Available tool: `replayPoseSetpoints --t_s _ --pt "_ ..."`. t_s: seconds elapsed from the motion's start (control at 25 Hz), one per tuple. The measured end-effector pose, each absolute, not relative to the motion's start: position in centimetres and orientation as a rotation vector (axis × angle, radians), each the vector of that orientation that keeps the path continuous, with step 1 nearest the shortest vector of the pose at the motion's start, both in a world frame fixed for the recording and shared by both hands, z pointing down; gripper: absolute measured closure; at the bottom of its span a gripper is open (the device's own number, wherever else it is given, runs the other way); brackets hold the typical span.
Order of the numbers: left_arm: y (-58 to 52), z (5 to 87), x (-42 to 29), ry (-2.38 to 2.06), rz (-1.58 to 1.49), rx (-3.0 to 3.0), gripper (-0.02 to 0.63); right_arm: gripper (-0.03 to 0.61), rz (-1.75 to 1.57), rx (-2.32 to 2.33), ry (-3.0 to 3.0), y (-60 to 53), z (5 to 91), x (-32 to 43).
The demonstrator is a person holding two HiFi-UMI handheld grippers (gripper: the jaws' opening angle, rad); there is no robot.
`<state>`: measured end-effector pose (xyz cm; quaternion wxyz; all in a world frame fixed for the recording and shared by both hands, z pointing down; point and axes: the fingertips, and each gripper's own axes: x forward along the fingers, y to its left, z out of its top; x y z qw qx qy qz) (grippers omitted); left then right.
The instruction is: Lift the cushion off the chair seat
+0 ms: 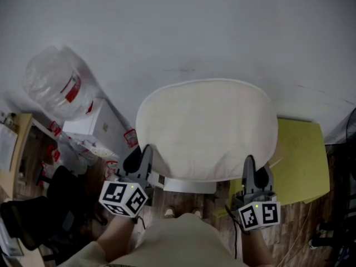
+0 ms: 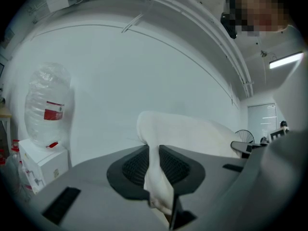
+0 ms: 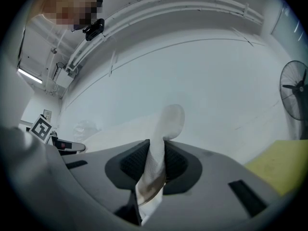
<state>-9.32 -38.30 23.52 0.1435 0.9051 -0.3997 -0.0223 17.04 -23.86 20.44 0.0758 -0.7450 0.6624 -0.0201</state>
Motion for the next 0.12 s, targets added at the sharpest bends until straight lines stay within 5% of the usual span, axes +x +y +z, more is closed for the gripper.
replayPoseSetpoints --t_s 0.12 --pt "-38.36 23.86 -9.47 -1.156 -0.062 2.605 0.535 0.499 -0.056 -2.229 1.996 -24.09 20.57 16.93"
